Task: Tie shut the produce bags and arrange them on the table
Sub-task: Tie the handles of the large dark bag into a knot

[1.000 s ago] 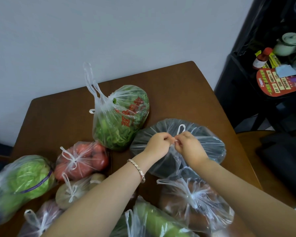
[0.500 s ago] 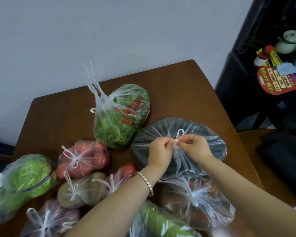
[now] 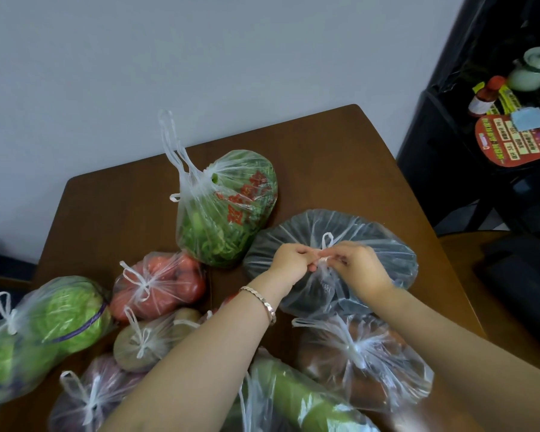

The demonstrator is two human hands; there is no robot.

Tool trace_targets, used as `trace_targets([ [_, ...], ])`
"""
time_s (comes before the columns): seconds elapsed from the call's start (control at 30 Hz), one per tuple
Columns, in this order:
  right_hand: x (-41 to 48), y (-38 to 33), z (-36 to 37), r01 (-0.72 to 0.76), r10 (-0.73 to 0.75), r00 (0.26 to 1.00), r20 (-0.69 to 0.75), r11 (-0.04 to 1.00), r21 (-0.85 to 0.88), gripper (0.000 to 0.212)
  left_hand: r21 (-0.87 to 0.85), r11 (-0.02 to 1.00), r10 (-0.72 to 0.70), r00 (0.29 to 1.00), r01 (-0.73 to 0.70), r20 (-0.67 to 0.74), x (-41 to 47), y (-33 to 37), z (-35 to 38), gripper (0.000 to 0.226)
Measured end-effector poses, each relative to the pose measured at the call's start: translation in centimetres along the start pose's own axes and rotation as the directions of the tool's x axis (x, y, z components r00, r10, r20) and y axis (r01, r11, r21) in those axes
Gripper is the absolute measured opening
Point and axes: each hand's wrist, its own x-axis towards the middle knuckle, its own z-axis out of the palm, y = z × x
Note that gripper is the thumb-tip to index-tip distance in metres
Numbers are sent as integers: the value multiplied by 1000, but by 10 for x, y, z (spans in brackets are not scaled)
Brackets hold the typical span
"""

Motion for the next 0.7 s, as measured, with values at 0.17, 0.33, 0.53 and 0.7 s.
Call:
trace_targets([
  [0.17,5,5,-7,177,-113,974,197,921,-348,20,-81,996,-40,999,38,-23,-2,0,5,21],
  [0.33,6,-3,-15,392,-341,916,213,637,-664,23,-37,995,91,986,-97,-137,2,-4,11,19],
  [0.53,-9,4,-14,428,-374,901,220,677,-599,21,303,924,321,904,-233,-284,11,-17,9,22],
  [0.7,-5,5,-12,311,-141,932,334,785,-535,20,262,959,173,953,-105,-249,10,-10,6,23],
])
